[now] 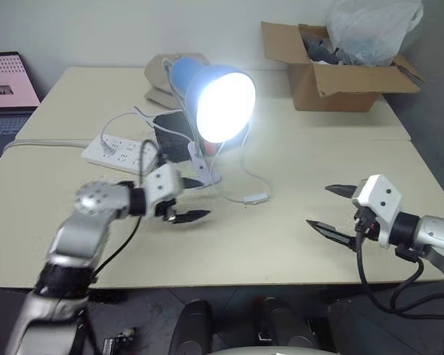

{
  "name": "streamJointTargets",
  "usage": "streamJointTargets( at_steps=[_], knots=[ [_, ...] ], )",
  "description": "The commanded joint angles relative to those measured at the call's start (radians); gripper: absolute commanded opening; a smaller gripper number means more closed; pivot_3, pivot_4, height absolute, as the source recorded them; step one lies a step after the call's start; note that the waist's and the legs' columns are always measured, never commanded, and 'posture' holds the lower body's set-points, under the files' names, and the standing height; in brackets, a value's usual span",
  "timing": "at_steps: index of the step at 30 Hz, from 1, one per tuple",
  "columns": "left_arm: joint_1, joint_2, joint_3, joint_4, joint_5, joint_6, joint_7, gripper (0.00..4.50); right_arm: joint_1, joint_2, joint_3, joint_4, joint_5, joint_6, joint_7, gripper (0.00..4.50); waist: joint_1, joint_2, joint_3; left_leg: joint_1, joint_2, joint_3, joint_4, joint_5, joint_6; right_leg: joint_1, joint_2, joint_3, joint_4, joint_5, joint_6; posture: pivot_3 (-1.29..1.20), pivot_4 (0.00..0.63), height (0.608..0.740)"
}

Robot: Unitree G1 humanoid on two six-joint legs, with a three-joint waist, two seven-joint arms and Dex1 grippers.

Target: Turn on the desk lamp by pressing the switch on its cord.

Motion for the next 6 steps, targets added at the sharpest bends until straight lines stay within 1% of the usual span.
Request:
streamJointTargets(
  at_steps=[1, 3, 5, 6],
  knots=[
    [0.141, 0.045, 0.143, -0.174, -0.104, 0.107, 0.04, 3.57, 0.036, -0.012, -0.064, 0.055, 0.004, -0.125, 0.071, 4.5, 0.008, 0.0, 0.0, 0.001, 0.0, 0.0, 0.0, 0.0, 0.0, 0.001, 0.0, -0.001, 0.0, 0.0, 0.0, 0.0, 0.15, 0.74],
    [0.213, 0.057, 0.177, -0.221, -0.114, 0.123, 0.059, 3.57, 0.037, -0.016, -0.066, 0.091, 0.005, -0.158, 0.089, 4.5, 0.008, 0.0, 0.0, 0.003, -0.001, 0.0, 0.0, 0.0, 0.0, 0.003, -0.002, -0.001, 0.0, 0.0, 0.0, 0.0, 0.15, 0.74],
    [0.244, 0.059, 0.194, -0.248, -0.126, 0.134, 0.079, 3.57, 0.022, -0.017, -0.061, 0.122, 0.005, -0.179, 0.099, 4.5, 0.01, 0.0, 0.0, 0.003, -0.002, 0.0, 0.001, 0.0, 0.0, 0.003, -0.003, -0.001, 0.0, 0.0, -0.001, 0.0, 0.15, 0.74],
    [0.252, 0.057, 0.202, -0.257, -0.134, 0.13, 0.088, 3.57, 0.007, -0.015, -0.045, 0.141, 0.002, -0.19, 0.103, 4.5, 0.01, 0.0, 0.0, 0.003, -0.002, 0.0, 0.001, 0.0, 0.0, 0.003, -0.003, 0.0, 0.0, -0.002, -0.004, 0.0, 0.15, 0.74]
  ],
)
